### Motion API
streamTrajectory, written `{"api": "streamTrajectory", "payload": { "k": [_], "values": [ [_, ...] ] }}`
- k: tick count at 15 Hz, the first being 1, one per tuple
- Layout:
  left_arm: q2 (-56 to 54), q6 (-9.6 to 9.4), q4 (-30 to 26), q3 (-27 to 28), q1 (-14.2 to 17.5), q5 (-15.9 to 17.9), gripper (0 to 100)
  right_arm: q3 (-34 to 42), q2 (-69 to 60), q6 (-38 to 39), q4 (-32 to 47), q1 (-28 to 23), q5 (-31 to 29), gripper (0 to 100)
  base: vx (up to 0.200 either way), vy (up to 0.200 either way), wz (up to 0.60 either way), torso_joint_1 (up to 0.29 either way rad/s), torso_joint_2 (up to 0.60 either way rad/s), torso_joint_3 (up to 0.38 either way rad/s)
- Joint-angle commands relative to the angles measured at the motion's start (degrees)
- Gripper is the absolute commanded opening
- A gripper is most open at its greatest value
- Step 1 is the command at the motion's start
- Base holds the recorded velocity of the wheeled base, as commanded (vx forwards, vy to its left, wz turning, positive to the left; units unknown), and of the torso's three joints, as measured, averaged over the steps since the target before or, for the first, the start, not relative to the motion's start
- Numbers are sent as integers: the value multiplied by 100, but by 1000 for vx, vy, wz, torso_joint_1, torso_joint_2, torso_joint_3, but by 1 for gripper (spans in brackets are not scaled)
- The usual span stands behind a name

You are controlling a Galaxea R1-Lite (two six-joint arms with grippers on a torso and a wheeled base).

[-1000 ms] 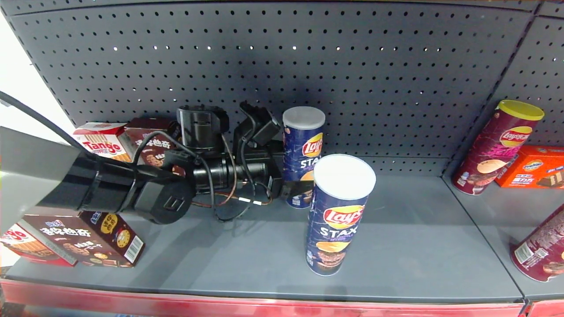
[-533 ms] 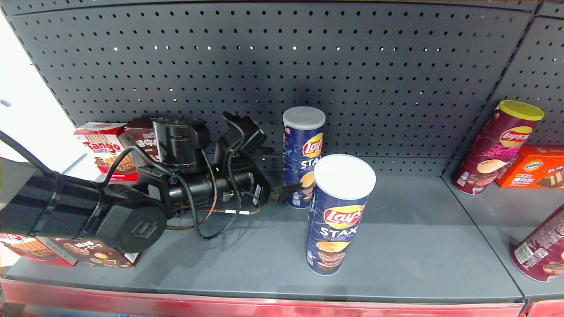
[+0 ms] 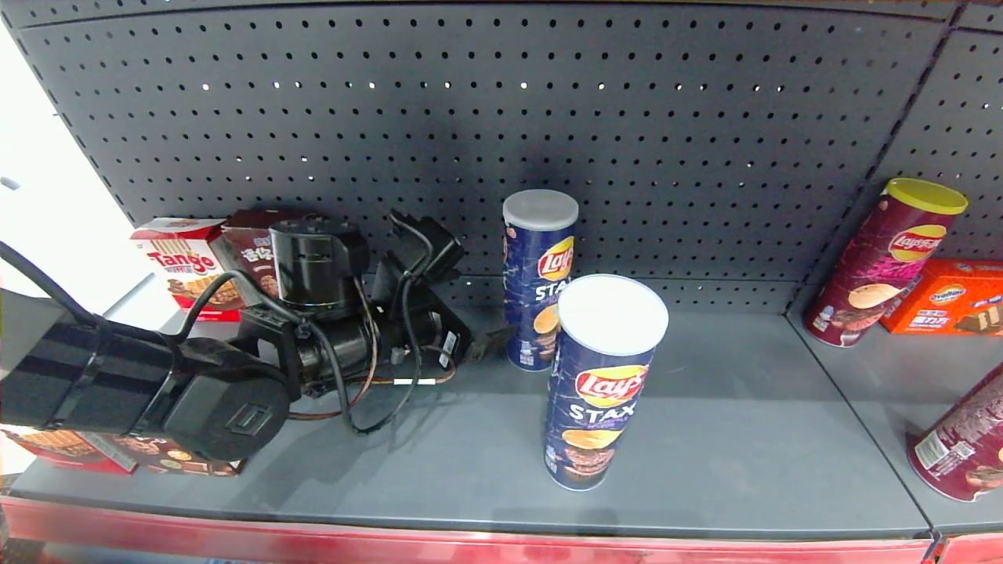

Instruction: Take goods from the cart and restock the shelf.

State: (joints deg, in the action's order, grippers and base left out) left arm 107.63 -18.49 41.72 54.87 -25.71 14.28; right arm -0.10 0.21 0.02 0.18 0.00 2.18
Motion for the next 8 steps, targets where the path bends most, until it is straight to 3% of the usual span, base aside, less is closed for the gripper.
{"api": "streamTrajectory", "payload": {
  "k": [1,8],
  "values": [
    [30,30,3,41,13,-215,100,1,-3,-2,-1,0,2,100,0,0,0,0,0,0],
    [56,48,3,164,84,-417,100,1,-3,-2,-1,0,2,100,0,0,0,0,0,0]
  ]
}}
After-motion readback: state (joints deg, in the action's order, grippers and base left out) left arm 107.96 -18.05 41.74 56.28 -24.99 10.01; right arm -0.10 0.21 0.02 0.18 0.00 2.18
